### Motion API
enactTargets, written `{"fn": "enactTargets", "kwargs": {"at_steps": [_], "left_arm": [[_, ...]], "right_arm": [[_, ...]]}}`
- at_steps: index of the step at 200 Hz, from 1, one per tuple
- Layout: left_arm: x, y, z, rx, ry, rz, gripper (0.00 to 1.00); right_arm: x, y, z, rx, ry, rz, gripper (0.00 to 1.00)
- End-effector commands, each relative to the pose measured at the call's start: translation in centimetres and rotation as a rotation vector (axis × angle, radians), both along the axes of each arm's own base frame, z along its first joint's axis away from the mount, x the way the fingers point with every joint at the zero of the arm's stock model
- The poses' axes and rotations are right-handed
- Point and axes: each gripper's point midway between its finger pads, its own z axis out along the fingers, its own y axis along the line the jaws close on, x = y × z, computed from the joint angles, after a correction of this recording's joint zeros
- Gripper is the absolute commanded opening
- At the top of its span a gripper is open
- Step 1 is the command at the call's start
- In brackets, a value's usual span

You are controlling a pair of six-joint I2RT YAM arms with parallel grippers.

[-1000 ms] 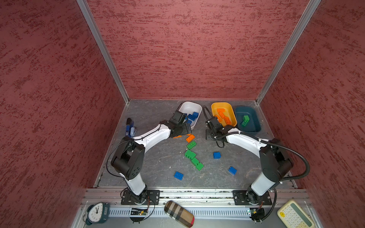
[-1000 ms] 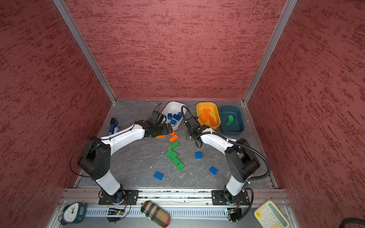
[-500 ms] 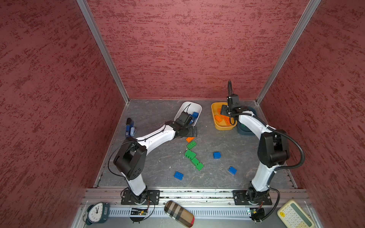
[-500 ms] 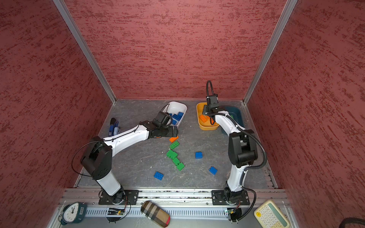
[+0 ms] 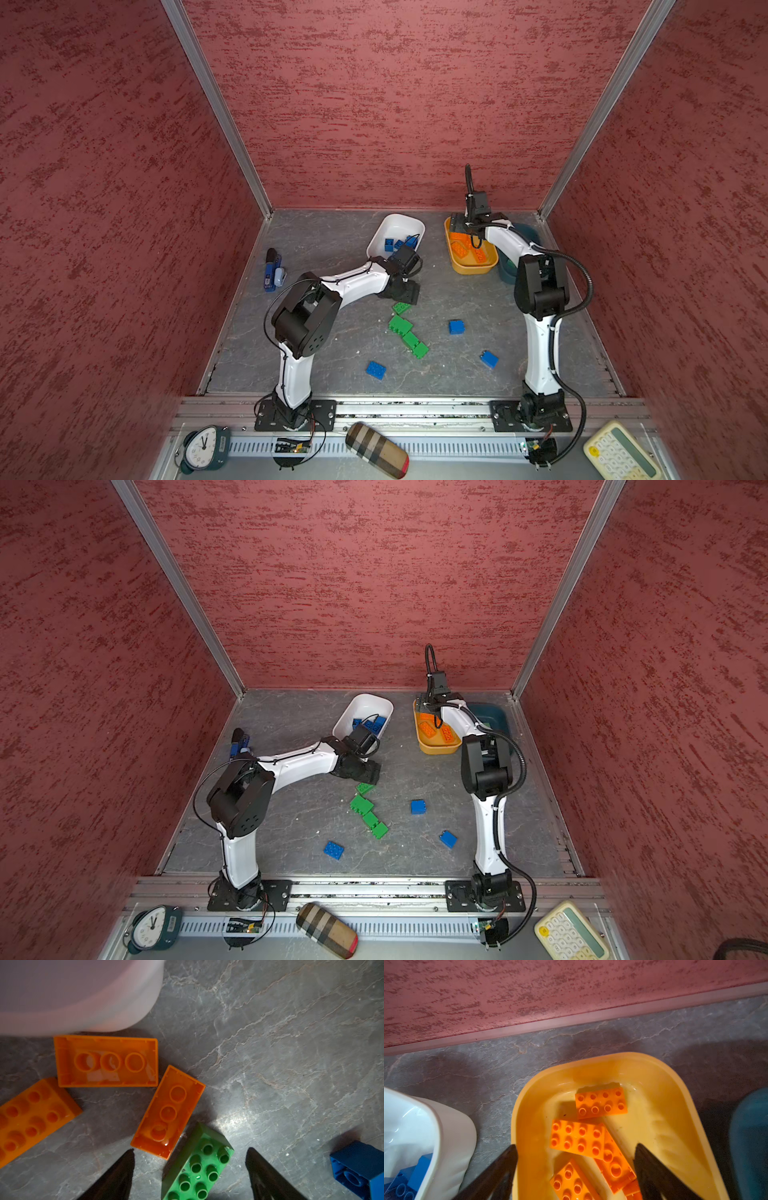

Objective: Sort the legos into containers by color

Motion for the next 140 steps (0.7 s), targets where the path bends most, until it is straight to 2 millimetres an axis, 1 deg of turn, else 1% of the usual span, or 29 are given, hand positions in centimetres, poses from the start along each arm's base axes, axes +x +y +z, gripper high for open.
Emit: {"fn": "enactTargets", "kwargs": {"at_steps": [1, 12, 32, 44, 53, 78, 106, 122, 140], "left_arm": [[-1.3, -0.1, -0.5, 0.001, 0.037, -0.053, 0.79], [-1.8, 0.1, -0.6, -0.005, 0.045, -0.067, 0.77], [-2.6, 0.5, -1.1, -0.005, 0.062, -0.076, 0.69], [-2.8, 0.8, -1.6, 0.015, 0.076, -0.062, 0.63], [-2.9, 1.0, -1.9, 0.022, 0.087, -0.057, 0.61], [-3.0, 0.9, -2.6, 0.025, 0.100, -0.050, 0.55], [-3.4, 0.4, -2.6, 0.028, 0.096, -0.074, 0.44], [-3.5, 0.3, -2.4, 0.040, 0.084, -0.090, 0.36], [-3.5, 0.3, -2.0, 0.051, 0.062, -0.100, 0.29]], "right_arm": [[-0.2, 0.6, 3.4, 0.029, -0.052, 0.032, 0.96], [-0.8, 0.6, 4.0, 0.037, -0.063, 0.030, 0.99], [-1.9, 0.4, 5.4, 0.049, -0.094, 0.028, 0.99], [-2.8, 0.4, 6.3, 0.061, -0.111, 0.034, 0.99], [-3.5, 0.4, 6.9, 0.070, -0.125, 0.036, 0.99], [-5.6, -0.4, 8.6, 0.075, -0.170, 0.010, 0.99], [-7.8, -1.8, 10.0, 0.054, -0.208, -0.048, 0.99], [-9.0, -2.7, 10.5, 0.042, -0.221, -0.088, 0.99], [-10.3, -2.8, 10.9, 0.052, -0.237, -0.073, 0.99]]}}
